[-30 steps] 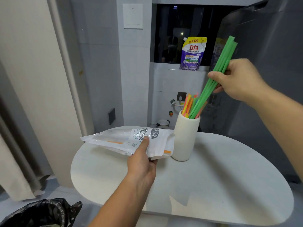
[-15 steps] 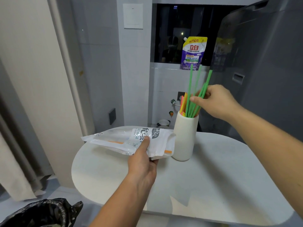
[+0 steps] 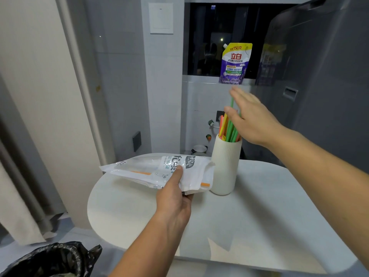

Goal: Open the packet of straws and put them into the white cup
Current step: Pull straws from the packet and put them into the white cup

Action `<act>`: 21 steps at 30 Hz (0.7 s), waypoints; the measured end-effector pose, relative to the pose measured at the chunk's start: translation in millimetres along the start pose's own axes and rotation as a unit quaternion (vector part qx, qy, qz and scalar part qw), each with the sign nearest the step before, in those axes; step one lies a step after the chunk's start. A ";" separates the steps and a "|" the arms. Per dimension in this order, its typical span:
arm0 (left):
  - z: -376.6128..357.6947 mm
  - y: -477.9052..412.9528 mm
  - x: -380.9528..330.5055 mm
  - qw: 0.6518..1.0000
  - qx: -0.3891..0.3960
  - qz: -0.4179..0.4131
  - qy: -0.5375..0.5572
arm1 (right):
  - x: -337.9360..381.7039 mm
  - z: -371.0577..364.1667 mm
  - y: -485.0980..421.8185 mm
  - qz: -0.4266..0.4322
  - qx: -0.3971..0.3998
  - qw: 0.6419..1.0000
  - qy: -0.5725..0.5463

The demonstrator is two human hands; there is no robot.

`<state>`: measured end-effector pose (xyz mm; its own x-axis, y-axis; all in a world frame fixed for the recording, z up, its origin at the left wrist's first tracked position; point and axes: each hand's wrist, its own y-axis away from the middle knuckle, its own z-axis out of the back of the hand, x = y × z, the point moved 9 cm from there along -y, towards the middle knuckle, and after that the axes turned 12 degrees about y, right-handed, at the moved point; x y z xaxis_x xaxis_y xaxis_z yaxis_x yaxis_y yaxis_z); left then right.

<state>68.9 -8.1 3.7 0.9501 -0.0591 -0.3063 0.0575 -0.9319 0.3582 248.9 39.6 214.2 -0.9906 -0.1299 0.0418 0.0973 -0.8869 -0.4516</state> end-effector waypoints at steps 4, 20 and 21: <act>0.3 -0.9 0.3 1.000 0.001 0.003 -0.006 | -6.0 -21.2 6.0 -0.002 0.052 0.997 0.055; -17.1 5.7 -4.7 0.995 0.077 -0.034 -0.045 | 2.2 -58.6 126.9 -0.291 -0.099 0.836 -0.454; -20.5 8.1 -5.2 0.992 0.094 -0.049 -0.063 | 8.7 -87.0 139.9 -0.351 -0.029 0.776 -0.523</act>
<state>70.7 -8.0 26.2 0.8962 0.0024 -0.4437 0.0786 -0.9850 0.1535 245.6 -47.0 73.8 -0.1748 0.0615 0.9827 -0.4665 -0.8841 -0.0277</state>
